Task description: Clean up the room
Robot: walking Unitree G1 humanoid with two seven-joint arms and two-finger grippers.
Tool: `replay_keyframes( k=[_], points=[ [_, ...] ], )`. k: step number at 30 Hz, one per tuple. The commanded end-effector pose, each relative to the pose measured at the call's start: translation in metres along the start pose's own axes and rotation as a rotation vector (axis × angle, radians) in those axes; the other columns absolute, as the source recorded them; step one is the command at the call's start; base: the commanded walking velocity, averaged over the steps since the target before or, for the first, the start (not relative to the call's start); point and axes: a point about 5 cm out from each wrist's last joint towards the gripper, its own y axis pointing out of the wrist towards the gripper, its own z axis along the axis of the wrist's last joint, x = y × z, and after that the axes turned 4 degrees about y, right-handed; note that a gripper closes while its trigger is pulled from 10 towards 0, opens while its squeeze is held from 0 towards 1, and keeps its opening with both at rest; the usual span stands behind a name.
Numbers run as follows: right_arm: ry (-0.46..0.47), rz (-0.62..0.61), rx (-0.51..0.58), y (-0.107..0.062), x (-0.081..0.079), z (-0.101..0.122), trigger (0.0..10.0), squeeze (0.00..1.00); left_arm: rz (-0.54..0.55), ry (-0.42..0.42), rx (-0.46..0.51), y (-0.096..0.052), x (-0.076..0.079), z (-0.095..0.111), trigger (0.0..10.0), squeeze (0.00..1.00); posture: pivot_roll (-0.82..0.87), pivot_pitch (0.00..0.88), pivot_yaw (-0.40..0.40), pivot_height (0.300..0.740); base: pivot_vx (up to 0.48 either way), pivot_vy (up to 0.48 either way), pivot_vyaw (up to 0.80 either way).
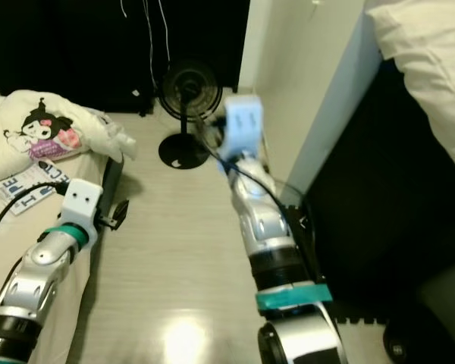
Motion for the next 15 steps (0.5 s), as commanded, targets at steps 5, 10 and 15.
replay_keyframes(
  k=[5, 10, 15],
  points=[
    [-0.081, 0.183, 0.157, 0.019, -0.040, 0.060, 10.0, 0.00, 0.003, 0.009, -0.031, -0.007, -0.006, -0.007, 10.0, 0.00, 0.19, 0.084, 0.022, 0.740, 0.000, 0.000, 0.00],
    [-0.125, 0.251, 0.288, 0.031, -0.056, 0.117, 10.0, 0.00, 0.009, 0.011, -0.035, -0.008, -0.009, -0.006, 10.0, 0.00, 0.20, 0.108, 0.014, 0.740, 0.000, 0.000, 0.00],
    [-0.138, 0.252, 0.317, 0.035, -0.052, 0.142, 10.0, 0.00, 0.008, 0.008, -0.041, -0.008, -0.007, -0.007, 10.0, 0.00, 0.20, 0.108, 0.014, 0.740, 0.000, 0.000, 0.00]
  ],
)
